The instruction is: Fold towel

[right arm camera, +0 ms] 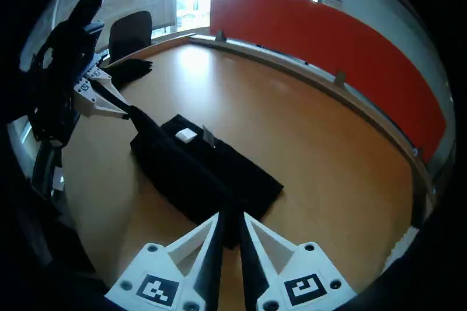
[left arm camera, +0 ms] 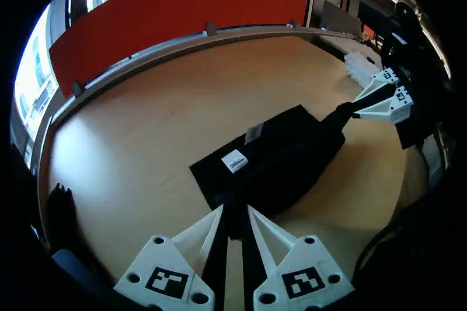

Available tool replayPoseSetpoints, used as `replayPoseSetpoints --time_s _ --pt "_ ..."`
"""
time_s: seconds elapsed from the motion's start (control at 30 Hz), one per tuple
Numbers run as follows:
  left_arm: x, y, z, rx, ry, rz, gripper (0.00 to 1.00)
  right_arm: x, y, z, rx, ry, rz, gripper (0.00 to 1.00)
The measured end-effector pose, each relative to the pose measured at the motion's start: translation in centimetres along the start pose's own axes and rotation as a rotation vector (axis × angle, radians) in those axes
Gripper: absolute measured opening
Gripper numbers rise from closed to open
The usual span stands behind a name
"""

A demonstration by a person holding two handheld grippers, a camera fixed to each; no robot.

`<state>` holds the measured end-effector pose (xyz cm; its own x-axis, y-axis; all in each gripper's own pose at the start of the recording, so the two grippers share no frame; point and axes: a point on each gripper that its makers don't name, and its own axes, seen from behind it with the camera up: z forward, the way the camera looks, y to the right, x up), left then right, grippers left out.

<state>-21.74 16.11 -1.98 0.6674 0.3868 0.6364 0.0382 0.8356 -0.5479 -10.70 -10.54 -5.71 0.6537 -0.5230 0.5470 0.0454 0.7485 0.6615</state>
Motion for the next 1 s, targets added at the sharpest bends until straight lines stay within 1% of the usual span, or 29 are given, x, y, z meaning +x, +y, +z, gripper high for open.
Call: replayPoseSetpoints --time_s 0.37,0.57,0.77,1.0 --pt "0.6 -0.6 1.1 0.009 -0.005 0.017 0.14 0.1 1.2 1.3 -0.012 -0.006 0.017 0.16" --pt "0.5 -0.7 1.7 0.013 -0.009 0.02 0.14 -0.2 1.6 1.7 -0.017 -0.018 0.018 0.16" --pt "0.2 -1.0 2.7 0.023 -0.016 0.024 0.15 -0.7 2.0 2.5 -0.022 -0.032 0.017 0.16" --pt "-0.3 -1.6 4.2 0.043 -0.031 0.026 0.18 -1.5 2.5 3.9 -0.027 -0.057 0.021 0.16"
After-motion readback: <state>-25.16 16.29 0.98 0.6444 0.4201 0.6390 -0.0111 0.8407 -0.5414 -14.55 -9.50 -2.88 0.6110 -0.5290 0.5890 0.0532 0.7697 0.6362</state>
